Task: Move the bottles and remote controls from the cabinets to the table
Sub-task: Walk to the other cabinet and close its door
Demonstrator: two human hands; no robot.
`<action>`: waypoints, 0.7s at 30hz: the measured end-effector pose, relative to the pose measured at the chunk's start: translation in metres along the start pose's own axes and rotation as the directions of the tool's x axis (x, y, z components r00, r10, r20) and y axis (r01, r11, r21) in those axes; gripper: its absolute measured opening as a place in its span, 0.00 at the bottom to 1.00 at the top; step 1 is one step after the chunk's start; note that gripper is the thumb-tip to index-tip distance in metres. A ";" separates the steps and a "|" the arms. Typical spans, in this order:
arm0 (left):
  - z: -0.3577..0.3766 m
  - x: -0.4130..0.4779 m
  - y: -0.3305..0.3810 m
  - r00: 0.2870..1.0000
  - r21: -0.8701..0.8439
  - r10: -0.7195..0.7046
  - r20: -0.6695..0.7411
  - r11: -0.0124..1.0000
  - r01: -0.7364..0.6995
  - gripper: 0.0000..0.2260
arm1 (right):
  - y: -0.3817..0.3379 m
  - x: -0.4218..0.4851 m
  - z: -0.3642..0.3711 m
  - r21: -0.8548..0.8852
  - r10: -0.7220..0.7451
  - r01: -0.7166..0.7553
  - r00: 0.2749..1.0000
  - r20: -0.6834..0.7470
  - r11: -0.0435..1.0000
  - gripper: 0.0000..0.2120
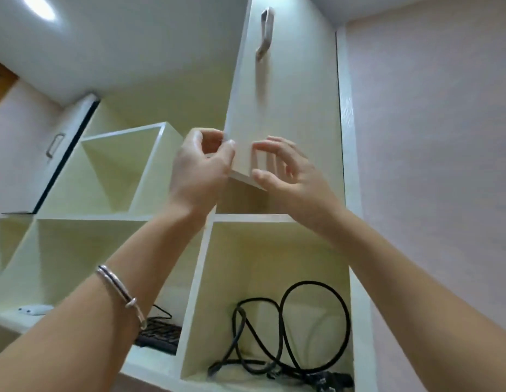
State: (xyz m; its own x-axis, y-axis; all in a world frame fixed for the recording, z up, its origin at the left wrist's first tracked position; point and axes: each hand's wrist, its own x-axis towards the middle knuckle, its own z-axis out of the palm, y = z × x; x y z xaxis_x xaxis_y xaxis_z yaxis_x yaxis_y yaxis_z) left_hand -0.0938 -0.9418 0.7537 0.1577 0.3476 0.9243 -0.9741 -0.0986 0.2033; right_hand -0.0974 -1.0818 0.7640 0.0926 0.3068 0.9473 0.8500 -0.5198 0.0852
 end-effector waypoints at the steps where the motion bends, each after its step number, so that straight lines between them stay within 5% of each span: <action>1: -0.007 0.004 -0.014 1.000 0.039 -0.019 -0.009 0.999 0.020 0.02 | 0.005 0.001 0.006 -0.048 0.003 -0.001 1.000 0.031 0.999 0.17; 10: -0.018 0.020 -0.101 0.990 0.077 -0.142 -0.016 0.987 0.143 0.08 | 0.065 0.016 0.037 -0.485 0.044 -0.126 0.983 -0.178 0.865 0.15; 17: -0.003 0.036 -0.158 0.940 0.153 -0.338 -0.032 0.928 0.339 0.25 | 0.091 0.022 0.053 -0.630 0.089 -0.145 0.989 -0.120 0.763 0.17; 21: 0.008 0.042 -0.175 0.933 0.292 -0.359 -0.020 0.891 0.349 0.20 | 0.095 0.024 0.055 -0.714 0.117 -0.125 0.991 -0.061 0.688 0.18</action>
State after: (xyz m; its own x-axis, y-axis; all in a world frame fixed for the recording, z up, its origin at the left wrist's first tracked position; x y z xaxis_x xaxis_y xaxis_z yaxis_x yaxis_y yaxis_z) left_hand 0.0847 -0.9180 0.7593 0.4938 0.3781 0.7830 -0.7653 -0.2384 0.5978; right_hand 0.0140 -1.0801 0.7778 0.1595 0.1947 0.9678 0.2031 -0.9659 0.1608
